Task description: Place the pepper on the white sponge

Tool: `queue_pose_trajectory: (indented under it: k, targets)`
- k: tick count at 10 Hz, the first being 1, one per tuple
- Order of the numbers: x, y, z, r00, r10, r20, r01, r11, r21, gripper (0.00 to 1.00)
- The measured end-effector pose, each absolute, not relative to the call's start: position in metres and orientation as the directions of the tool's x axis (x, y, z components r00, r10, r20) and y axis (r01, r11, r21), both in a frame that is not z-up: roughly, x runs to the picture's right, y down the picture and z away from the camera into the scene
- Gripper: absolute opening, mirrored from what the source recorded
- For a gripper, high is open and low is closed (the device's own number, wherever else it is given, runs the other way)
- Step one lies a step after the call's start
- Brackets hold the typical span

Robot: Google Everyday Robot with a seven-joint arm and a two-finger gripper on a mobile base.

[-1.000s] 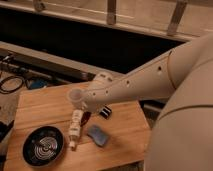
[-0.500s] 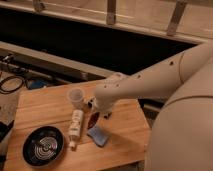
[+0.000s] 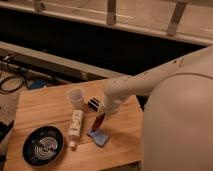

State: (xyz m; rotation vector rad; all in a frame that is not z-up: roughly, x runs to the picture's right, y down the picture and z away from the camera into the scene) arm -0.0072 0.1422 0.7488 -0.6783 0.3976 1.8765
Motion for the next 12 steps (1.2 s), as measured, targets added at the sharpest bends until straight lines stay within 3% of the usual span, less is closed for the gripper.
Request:
queue_pose_trajectory:
  k: [6,12]
  targets:
    - [-0.006,0.167,0.763,-0.264,0.658,-0.706,-0.916,-0.399,-0.029,0.20]
    - [-0.008,0.187,0.777,-0.252,0.584,-0.772,-0.922,-0.386,0.008,0.75]
